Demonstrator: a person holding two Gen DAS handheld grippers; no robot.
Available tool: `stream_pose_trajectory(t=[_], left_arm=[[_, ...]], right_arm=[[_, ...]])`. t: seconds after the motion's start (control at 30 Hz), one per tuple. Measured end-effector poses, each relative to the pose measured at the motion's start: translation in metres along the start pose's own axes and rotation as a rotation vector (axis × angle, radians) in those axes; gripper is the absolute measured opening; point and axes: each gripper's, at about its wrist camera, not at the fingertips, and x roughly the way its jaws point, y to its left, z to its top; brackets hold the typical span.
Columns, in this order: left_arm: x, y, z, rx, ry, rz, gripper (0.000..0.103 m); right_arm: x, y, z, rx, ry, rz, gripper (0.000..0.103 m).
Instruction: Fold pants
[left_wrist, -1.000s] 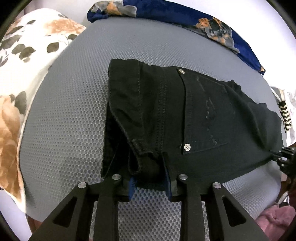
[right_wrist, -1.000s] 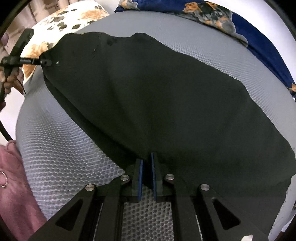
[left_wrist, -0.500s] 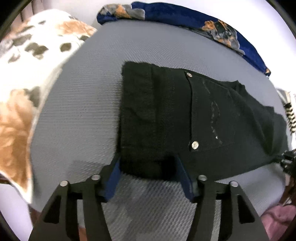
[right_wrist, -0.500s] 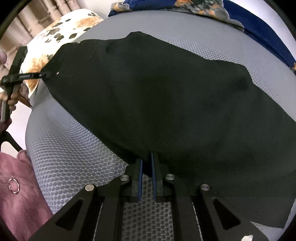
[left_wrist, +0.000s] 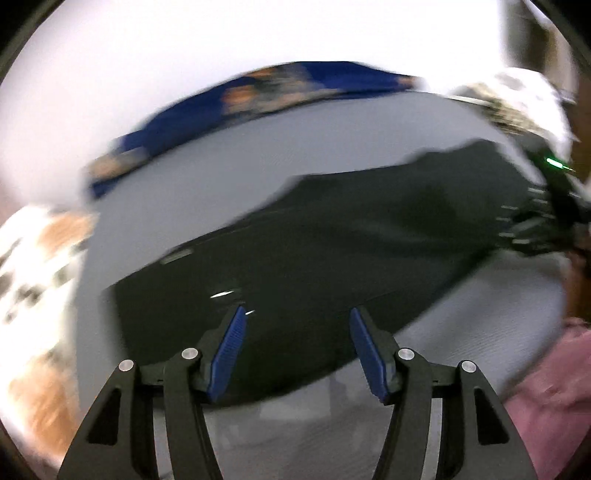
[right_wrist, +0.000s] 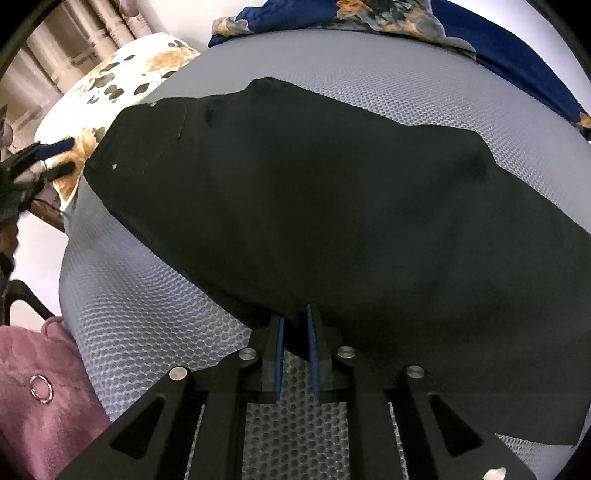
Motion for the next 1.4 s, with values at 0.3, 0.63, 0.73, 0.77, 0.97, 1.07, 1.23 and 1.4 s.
stream_pose_trajectory(t=[0.3,0.63,0.73,0.77,0.97,1.07,1.23,1.4], left_arm=[[0.072,-0.11,0.052,0.241,0.023,-0.248,0.056],[0.115,-0.141,0.058,0.277,0.067,-0.239,0.009],[0.113,-0.131,0.059,0.213,0.072,-0.276,0.006],[0.113,-0.129,0.06,0.196,0.074,-0.288,0.006],[0.108,-0.131,0.057,0.17,0.059,-0.287,0.006],[0.108,-0.129,0.058,0.153,0.062,-0.293,0.006],[0.107,-0.132,0.059,0.162,0.06,-0.279,0.006],[0.107,-0.131,0.059,0.148,0.066,-0.278,0.006]], right_arm=[[-0.016,-0.004,0.009,0.053,-0.055,0.037,0.012],[-0.022,-0.006,0.013,0.056,-0.06,0.056,0.014],[-0.032,-0.02,0.007,0.12,-0.095,0.049,0.04],[-0.036,-0.025,0.005,0.142,-0.11,0.057,0.041],[-0.071,-0.104,-0.023,0.448,-0.226,-0.053,0.041],[-0.081,-0.154,-0.045,0.653,-0.272,-0.117,0.042],[-0.08,-0.21,-0.069,0.904,-0.335,-0.072,0.042],[-0.066,-0.227,-0.065,0.975,-0.361,-0.038,0.034]])
